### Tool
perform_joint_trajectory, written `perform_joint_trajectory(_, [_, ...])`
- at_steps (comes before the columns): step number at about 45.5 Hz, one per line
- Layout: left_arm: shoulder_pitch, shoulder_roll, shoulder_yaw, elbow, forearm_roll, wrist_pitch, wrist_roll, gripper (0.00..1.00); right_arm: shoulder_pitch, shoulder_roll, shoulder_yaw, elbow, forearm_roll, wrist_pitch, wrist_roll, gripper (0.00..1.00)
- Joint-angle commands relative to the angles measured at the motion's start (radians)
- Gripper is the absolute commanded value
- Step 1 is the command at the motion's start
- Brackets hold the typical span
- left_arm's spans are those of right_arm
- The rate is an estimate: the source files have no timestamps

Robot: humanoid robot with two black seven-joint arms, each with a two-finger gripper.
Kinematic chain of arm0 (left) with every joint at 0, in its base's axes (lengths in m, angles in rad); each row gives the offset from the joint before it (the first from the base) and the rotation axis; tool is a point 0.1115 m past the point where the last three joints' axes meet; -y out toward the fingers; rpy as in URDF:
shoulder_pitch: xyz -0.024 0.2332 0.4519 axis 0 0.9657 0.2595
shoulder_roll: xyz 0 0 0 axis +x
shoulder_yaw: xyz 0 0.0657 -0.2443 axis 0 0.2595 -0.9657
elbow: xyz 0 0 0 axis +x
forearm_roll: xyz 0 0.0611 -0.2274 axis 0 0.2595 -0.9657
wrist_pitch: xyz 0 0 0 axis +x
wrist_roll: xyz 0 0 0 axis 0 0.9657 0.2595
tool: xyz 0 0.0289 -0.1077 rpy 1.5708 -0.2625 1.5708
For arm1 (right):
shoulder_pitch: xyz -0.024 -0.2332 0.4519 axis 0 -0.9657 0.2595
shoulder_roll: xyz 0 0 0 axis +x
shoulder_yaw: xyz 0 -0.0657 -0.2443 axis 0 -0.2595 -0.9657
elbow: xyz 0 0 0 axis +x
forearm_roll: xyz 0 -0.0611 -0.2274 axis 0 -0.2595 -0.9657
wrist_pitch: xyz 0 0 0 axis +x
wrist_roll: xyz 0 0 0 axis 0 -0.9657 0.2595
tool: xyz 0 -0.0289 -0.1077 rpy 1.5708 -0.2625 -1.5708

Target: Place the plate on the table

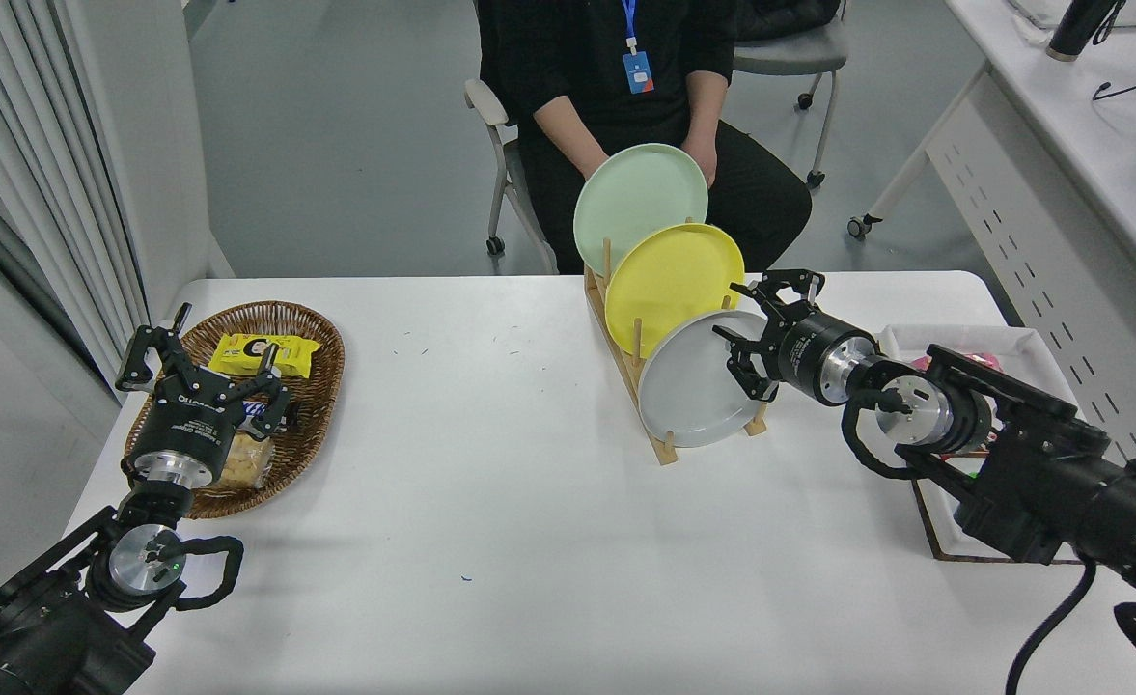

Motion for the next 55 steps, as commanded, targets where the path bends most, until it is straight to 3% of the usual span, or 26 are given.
perform_joint_trajectory(1, [0.0, 0.0, 0.0, 0.0, 0.0, 0.0, 0.0, 0.98, -0.002, 0.0, 0.0, 0.007, -0.003, -0.002, -0.002, 0.47])
perform_joint_trajectory(55, [0.0, 0.0, 0.0, 0.0, 0.0, 0.0, 0.0, 0.98, 0.002, -0.001, 0.002, 0.004, -0.006, -0.013, -0.001, 0.32])
